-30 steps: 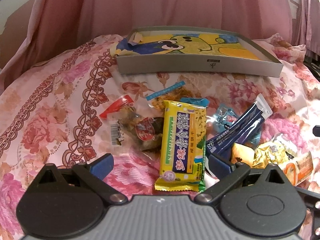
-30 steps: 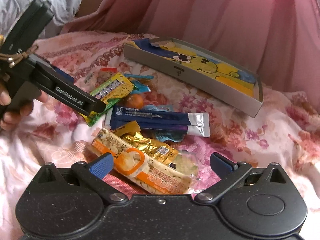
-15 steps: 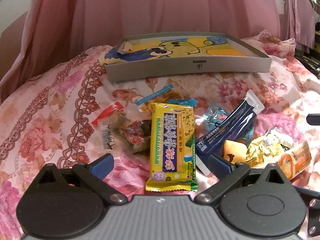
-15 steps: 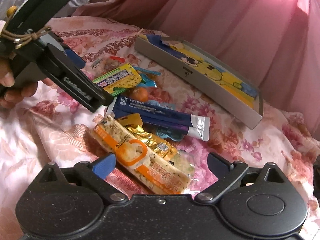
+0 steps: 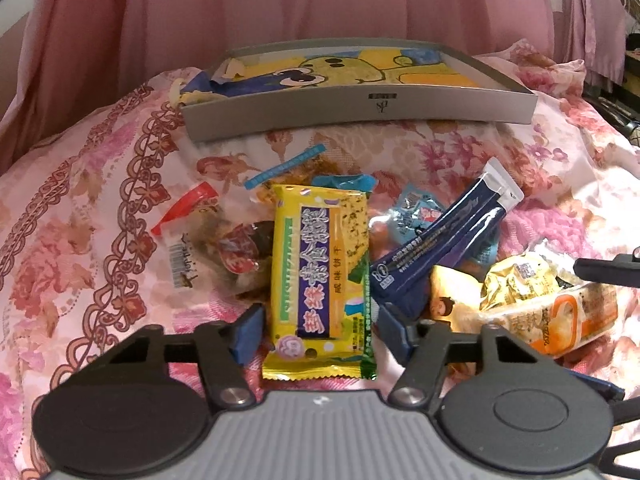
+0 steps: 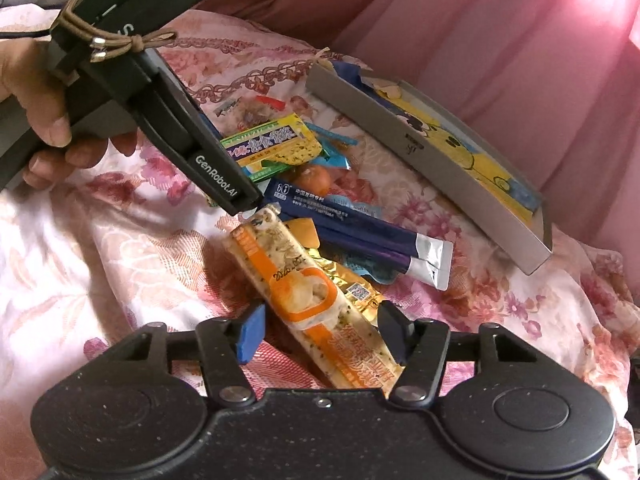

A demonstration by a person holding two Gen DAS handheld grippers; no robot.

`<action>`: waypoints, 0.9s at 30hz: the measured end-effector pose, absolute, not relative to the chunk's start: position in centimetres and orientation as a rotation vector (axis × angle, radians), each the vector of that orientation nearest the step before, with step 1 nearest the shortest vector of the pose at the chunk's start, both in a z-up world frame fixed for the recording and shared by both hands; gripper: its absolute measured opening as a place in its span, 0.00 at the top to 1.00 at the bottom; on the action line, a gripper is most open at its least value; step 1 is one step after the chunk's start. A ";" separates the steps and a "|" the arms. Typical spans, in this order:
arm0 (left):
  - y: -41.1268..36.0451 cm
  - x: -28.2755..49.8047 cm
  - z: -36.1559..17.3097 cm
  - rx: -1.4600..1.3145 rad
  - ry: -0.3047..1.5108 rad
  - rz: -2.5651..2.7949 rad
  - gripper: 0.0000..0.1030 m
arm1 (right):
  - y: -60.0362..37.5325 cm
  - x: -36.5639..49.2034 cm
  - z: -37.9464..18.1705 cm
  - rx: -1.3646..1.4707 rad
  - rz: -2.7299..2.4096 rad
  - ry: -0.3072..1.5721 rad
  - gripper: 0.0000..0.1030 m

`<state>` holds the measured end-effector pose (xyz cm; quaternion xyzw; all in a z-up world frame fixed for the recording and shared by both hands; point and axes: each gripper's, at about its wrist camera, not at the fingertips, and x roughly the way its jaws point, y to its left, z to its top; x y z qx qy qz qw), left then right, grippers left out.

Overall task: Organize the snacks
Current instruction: 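Grasp the yellow biscuit pack with the left tool while the right tool grasps the orange cracker bar, then carry both snacks into the grey tray and open both tools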

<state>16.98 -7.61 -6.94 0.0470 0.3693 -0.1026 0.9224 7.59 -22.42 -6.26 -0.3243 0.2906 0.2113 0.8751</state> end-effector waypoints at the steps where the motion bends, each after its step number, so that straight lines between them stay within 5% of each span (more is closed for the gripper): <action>1: -7.8 17.1 -7.0 0.103 0.765 -0.208 0.37 | -22.3 7.6 -6.3 -0.682 0.438 0.607 0.42; 7: -7.8 17.8 -6.5 0.073 0.771 -0.190 0.50 | -21.7 7.4 -6.7 -0.726 0.424 0.583 0.51; 19: -5.3 15.6 -5.5 -0.117 0.794 -0.181 0.52 | -21.4 6.9 -6.2 -0.768 0.354 0.517 0.66; 27: -5.7 14.0 -4.9 -0.103 0.787 -0.175 0.53 | -21.4 7.3 -6.5 -0.750 0.318 0.542 0.66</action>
